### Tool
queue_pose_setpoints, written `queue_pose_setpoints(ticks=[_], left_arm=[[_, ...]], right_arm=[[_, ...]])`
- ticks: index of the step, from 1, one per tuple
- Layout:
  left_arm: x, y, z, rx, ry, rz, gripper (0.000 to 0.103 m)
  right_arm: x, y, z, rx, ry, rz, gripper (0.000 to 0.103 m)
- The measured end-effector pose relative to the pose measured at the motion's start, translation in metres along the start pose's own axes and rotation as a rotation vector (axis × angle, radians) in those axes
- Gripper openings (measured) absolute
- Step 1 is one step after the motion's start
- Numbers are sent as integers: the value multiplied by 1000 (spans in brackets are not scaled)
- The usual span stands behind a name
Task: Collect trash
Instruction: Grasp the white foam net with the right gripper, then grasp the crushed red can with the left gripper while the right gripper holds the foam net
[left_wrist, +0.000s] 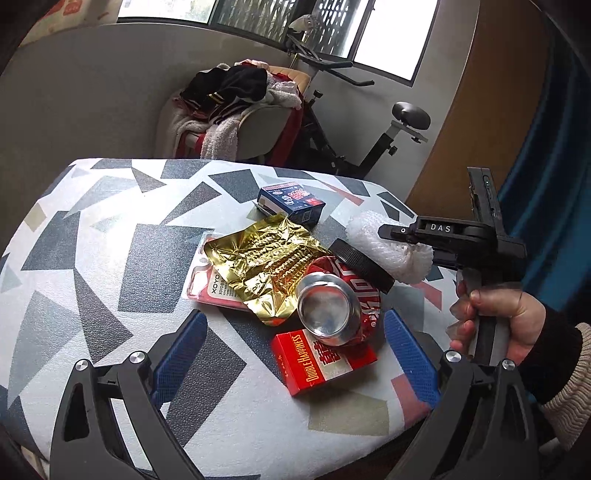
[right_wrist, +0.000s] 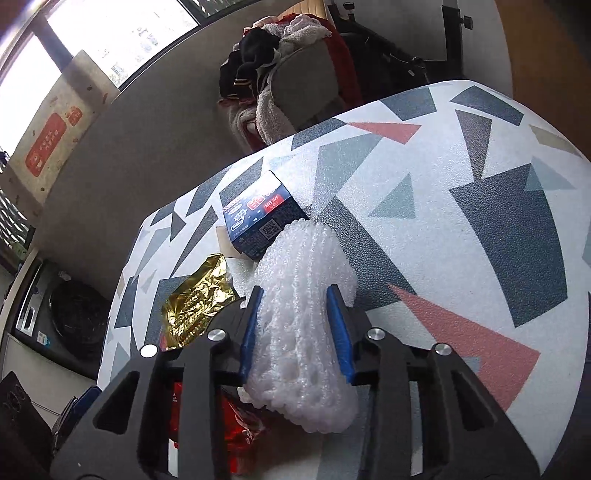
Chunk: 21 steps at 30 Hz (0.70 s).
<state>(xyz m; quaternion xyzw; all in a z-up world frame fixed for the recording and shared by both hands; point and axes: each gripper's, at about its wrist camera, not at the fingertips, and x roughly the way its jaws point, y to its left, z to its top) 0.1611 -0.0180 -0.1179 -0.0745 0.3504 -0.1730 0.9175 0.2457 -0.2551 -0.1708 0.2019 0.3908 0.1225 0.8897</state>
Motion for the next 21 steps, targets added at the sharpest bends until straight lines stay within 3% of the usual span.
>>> queue_pose_setpoints(ticks=[5, 7, 8, 13, 17, 21], left_arm=[[22, -22, 5, 14, 25, 3, 94], [30, -28, 6, 6, 32, 22, 88], [35, -31, 7, 1, 40, 32, 82], [56, -46, 5, 30, 61, 104, 72], [70, -49, 3, 48, 93, 158, 54], [78, -43, 1, 32, 107, 184, 51]], right_arm=[[-44, -6, -13, -23, -136, -14, 33], [-56, -11, -23, -21, -164, -28, 33], [-59, -13, -29, -14, -171, -32, 33], [-66, -29, -52, 43, -173, -31, 33], [-65, -36, -64, 74, -160, -23, 33], [-67, -33, -70, 50, -168, -27, 33]])
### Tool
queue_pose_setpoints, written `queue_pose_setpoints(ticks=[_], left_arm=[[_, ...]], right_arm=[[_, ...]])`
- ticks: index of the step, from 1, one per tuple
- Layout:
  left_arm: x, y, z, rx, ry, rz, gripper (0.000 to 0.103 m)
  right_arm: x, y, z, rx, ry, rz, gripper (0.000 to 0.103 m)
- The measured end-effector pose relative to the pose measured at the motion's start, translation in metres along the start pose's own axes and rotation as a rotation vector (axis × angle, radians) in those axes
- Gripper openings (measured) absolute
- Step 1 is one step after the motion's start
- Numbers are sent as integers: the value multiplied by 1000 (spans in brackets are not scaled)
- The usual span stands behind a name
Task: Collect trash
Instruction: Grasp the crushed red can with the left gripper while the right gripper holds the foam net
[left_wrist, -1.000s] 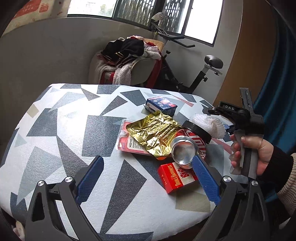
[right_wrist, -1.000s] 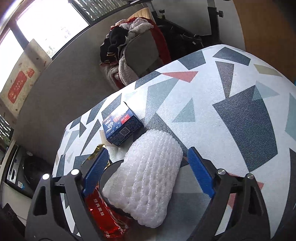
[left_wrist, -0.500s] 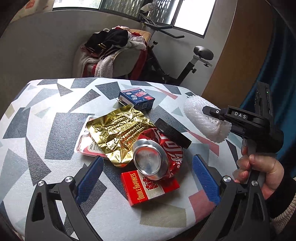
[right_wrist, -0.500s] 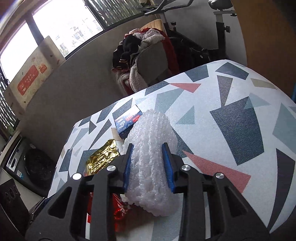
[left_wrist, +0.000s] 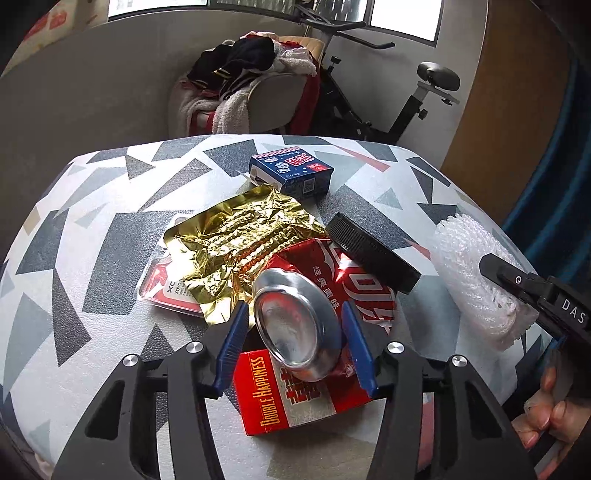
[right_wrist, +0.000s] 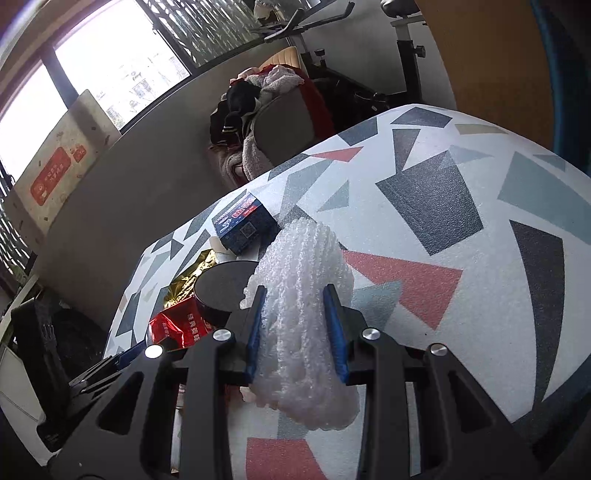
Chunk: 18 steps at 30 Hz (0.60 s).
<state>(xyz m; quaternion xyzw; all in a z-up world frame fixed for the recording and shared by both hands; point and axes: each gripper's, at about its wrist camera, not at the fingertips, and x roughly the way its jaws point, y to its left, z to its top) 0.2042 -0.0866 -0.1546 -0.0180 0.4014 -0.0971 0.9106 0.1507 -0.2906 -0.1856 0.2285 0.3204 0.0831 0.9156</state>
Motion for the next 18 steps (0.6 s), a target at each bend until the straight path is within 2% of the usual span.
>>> queue_pose_setpoints(ticks=[7, 8, 9, 12, 18], left_arm=[[5, 2, -1, 12, -13, -14, 49], [3, 3, 0, 24, -24, -27, 27], [1, 4, 2, 38, -30, -21, 24], [-6, 14, 11, 44, -43, -47, 22], [-22, 31, 27, 42, -94, -47, 20]], right_arm=[[1, -1, -5, 10, 16, 19, 33], [2, -1, -6, 13, 18, 21, 33], [2, -1, -6, 15, 19, 24, 33], [0, -1, -7, 13, 18, 26, 33], [-2, 1, -7, 5, 7, 26, 33]])
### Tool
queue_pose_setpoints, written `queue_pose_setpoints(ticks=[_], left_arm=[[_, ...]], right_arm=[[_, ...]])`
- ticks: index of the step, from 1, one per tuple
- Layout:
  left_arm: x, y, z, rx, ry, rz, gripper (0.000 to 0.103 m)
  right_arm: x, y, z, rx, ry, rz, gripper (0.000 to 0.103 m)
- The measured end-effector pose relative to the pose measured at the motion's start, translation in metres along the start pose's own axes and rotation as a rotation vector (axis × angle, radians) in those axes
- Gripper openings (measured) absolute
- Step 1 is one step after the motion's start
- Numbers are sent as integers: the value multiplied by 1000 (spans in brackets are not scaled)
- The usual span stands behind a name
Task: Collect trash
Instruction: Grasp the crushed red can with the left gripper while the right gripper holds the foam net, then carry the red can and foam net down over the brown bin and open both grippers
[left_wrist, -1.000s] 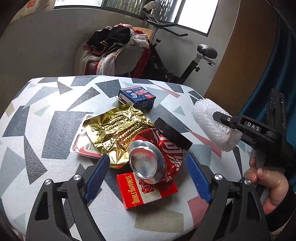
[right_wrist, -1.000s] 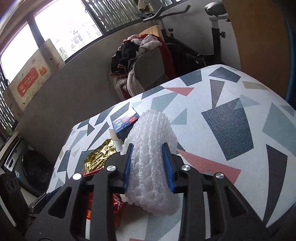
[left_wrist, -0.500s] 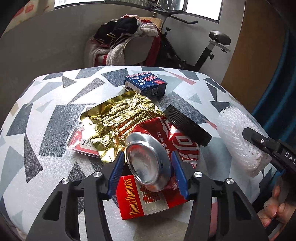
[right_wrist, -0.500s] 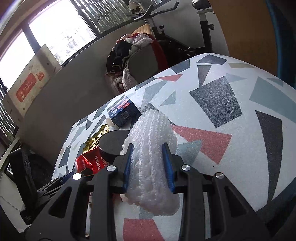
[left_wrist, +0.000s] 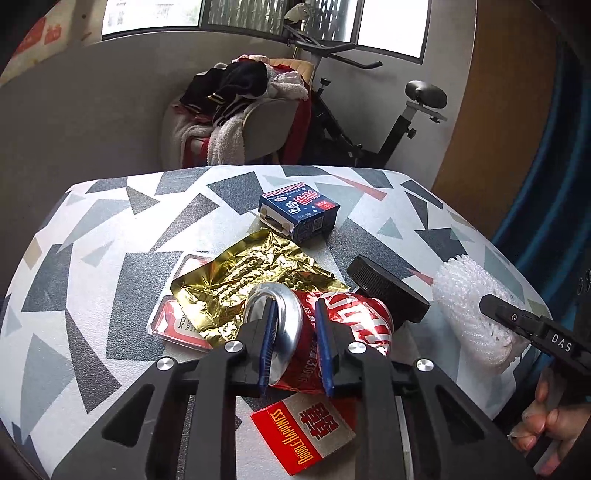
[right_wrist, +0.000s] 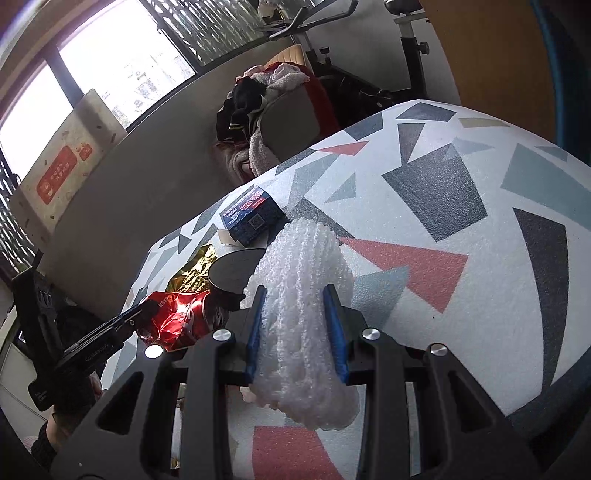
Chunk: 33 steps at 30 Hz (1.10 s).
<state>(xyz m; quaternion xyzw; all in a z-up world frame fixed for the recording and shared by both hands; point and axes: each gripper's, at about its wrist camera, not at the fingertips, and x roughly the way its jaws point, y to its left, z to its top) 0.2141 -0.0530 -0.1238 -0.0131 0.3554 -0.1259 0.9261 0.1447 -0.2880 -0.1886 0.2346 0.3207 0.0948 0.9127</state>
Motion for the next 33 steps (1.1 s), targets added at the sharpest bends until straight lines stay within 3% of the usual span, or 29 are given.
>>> queue_pose_setpoints(ticks=[6, 12, 33], left_arm=[[-20, 6, 20, -13, -59, -59, 20], [-44, 1, 25, 36, -103, -65, 20], [-148, -2, -59, 93, -95, -83, 20]], right_arm=[[-3, 5, -4, -16, 5, -4, 33], [-11, 13, -6, -48, 9, -10, 33], [-80, 59, -71, -180, 75, 8, 33]])
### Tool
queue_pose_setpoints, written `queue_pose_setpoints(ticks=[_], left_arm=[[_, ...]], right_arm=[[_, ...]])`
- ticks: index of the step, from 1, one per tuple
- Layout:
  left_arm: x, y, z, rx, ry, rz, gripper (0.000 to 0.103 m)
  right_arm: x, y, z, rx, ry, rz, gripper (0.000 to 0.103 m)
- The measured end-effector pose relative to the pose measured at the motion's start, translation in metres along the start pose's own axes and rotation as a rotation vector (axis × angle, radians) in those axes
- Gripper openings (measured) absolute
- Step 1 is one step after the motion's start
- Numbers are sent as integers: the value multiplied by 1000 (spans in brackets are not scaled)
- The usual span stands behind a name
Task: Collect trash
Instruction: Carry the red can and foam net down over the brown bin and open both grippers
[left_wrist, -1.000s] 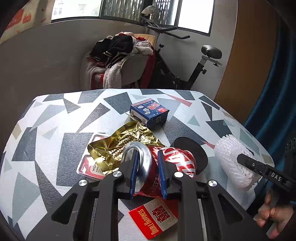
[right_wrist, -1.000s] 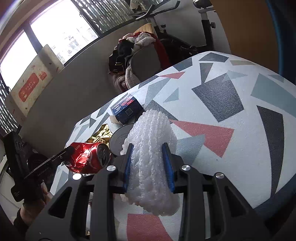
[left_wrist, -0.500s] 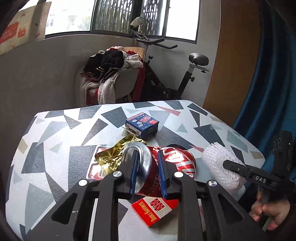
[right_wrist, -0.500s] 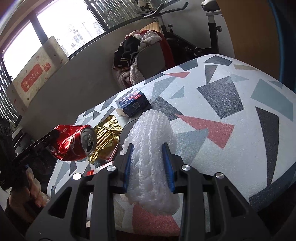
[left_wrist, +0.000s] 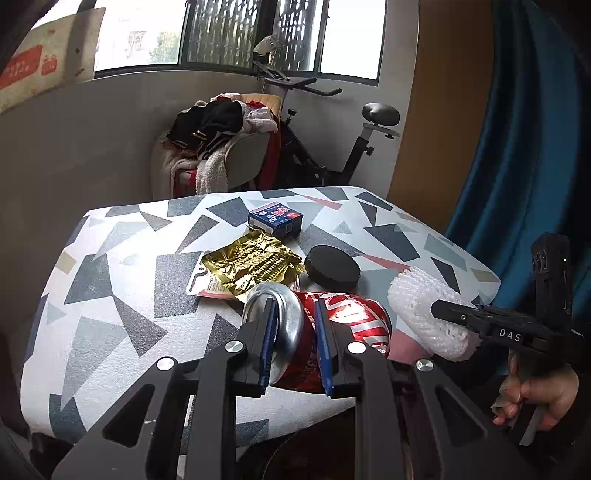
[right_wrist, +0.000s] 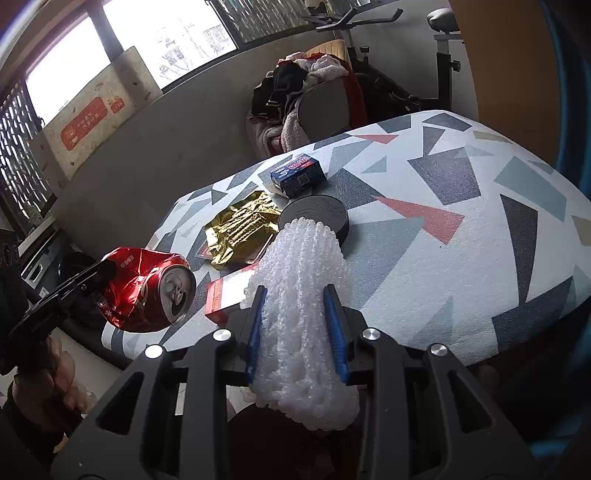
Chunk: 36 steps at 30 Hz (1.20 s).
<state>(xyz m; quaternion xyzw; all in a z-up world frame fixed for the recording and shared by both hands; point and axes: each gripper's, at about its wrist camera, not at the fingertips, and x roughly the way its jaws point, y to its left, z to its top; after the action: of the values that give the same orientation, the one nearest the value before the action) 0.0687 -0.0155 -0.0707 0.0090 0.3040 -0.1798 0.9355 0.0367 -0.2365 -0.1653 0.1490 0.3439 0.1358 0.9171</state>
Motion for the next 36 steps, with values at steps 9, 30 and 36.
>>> queue_pose_setpoints(ticks=[9, 30, 36], left_arm=[[-36, 0, -36, -6, 3, 14, 20], [-47, -4, -60, -14, 9, -6, 20], [-41, -7, -78, -7, 19, -54, 20]], right_arm=[[-9, 21, -50, -73, 93, 16, 33], [19, 31, -94, -100, 273, 43, 70], [8, 35, -85, -257, 179, 14, 96]])
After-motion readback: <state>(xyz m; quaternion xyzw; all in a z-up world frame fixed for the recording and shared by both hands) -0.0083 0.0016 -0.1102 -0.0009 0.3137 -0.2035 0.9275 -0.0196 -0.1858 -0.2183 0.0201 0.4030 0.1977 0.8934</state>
